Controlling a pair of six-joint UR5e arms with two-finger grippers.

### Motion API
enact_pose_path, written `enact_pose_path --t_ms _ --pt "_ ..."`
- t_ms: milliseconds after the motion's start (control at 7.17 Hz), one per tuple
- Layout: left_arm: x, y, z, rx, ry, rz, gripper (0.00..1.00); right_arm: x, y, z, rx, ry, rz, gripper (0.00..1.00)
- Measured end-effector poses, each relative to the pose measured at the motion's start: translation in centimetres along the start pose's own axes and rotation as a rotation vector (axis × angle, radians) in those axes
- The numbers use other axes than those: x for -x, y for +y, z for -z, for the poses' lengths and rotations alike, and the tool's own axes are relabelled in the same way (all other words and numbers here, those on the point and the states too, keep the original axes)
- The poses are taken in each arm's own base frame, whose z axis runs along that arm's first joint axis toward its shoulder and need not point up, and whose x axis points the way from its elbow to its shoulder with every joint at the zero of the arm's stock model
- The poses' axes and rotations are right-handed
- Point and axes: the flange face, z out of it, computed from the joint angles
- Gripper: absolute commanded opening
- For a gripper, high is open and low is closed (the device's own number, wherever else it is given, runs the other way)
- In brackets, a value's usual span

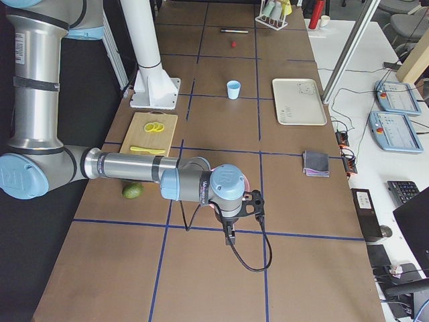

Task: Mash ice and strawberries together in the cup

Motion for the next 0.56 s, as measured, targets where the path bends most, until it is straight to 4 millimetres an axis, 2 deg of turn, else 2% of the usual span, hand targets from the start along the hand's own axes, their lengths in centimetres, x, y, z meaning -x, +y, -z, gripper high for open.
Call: enact_pose_path --t_ms 558 --pt "-0.07 -0.10 0.10 -0.002 -0.002 -0.005 1.00 0.17 -0.50 0.20 0.000 0.001 0.002 1.00"
